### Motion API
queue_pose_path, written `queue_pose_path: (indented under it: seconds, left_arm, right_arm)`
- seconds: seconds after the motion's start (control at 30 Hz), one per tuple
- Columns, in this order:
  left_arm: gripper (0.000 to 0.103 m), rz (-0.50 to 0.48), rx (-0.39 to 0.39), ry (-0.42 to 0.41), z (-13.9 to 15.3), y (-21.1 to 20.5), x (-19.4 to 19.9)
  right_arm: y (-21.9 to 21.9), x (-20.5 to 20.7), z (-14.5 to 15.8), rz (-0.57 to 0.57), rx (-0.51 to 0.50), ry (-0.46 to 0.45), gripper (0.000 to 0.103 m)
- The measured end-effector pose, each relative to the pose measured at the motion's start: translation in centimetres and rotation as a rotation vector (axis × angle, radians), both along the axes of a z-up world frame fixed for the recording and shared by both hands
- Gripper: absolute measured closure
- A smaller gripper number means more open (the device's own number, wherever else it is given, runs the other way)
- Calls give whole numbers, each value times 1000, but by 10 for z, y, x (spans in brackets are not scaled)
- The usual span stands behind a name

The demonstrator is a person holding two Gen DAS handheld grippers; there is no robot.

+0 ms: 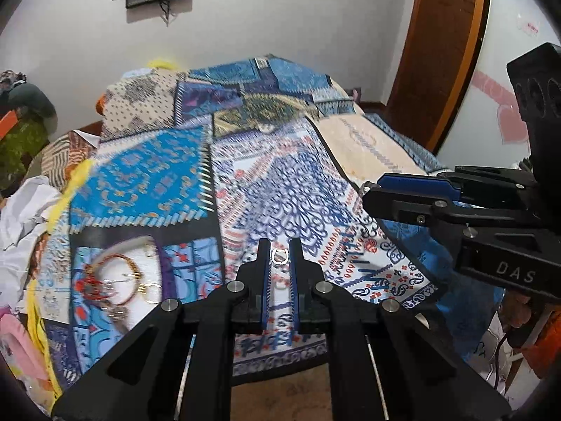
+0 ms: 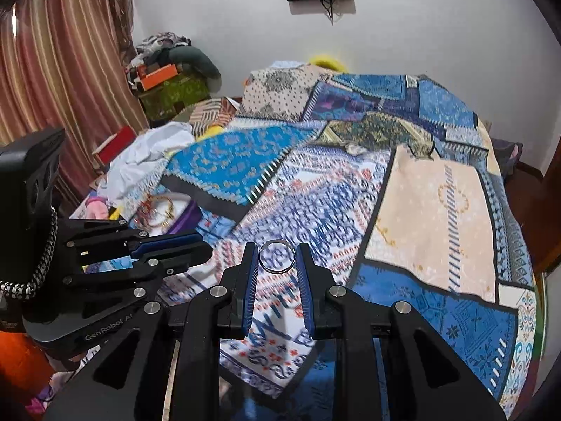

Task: Organize jewelry
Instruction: 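Lift the silver ring with the right gripper and carry it over the tin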

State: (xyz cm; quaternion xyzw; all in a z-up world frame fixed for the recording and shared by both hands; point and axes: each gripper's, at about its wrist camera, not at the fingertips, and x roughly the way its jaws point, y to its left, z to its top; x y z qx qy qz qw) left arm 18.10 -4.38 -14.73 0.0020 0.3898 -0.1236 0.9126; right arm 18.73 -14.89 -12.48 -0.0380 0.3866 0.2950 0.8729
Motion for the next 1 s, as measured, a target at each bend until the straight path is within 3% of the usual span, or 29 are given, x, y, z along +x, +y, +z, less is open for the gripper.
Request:
queue_pose_path:
  seconds: [0.57,0.8,1.0]
  left_arm:
    - [95,161,-17,-183,55,80,-41]
    - [95,249,-28,-210,57,124,-47]
    - [95,291,-48,-182,42,150,-47]
  right_arm:
    - [60,-20,48,65,59,-119,83]
    - [98,-22,47,124,69,-115,83]
    - [121,-18,32,155,59,-86,83]
